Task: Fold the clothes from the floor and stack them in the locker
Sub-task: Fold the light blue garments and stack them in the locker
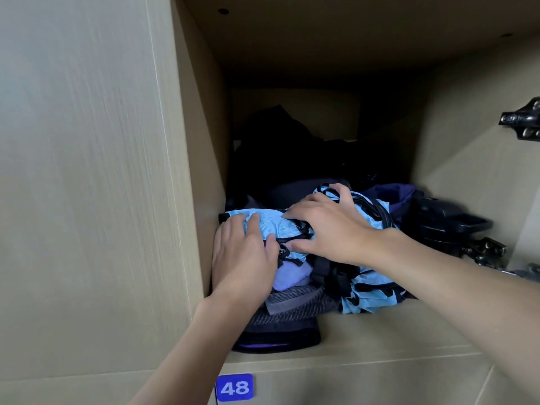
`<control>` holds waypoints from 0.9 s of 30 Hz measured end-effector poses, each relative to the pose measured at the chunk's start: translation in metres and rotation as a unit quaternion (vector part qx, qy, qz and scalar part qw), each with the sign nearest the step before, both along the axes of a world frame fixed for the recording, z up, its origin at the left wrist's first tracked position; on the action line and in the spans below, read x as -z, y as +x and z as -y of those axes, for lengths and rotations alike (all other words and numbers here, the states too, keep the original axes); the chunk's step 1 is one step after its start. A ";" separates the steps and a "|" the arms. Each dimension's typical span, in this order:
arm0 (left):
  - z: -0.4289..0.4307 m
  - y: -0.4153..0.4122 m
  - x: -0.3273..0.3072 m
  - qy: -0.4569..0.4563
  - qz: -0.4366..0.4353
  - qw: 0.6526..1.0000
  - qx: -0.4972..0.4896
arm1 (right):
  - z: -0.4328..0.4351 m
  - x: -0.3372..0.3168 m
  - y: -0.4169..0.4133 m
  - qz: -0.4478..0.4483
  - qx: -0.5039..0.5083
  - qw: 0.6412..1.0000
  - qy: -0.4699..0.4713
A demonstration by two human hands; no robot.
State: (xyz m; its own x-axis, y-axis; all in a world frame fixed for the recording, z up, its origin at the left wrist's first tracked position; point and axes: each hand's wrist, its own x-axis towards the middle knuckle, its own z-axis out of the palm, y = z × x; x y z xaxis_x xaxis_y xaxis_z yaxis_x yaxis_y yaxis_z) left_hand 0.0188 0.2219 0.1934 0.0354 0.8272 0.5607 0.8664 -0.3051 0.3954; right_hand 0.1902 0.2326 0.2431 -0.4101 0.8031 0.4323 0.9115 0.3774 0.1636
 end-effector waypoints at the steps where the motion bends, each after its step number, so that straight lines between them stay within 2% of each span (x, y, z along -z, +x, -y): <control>1: 0.000 -0.001 -0.001 -0.002 0.010 1.000 0.010 | 0.002 -0.001 0.000 0.001 0.002 1.000 0.004; 8: 0.009 -0.008 -0.013 0.004 0.047 0.997 0.062 | 0.021 -0.010 -0.003 0.008 0.020 1.000 0.010; 14: 0.024 -0.012 -0.018 0.056 0.001 0.995 0.078 | 0.054 -0.015 -0.010 -0.027 0.037 0.999 0.013; 21: 0.059 -0.024 -0.012 0.104 -0.013 0.982 0.155 | 0.115 0.005 -0.016 -0.066 0.084 0.994 0.008; 24: 0.084 -0.033 -0.006 0.076 -0.006 0.975 0.211 | 0.149 0.022 -0.021 -0.089 0.102 0.991 0.009; 27: 0.112 -0.040 0.012 -0.001 -0.009 0.961 0.277 | 0.188 0.043 -0.030 -0.120 0.130 0.984 0.005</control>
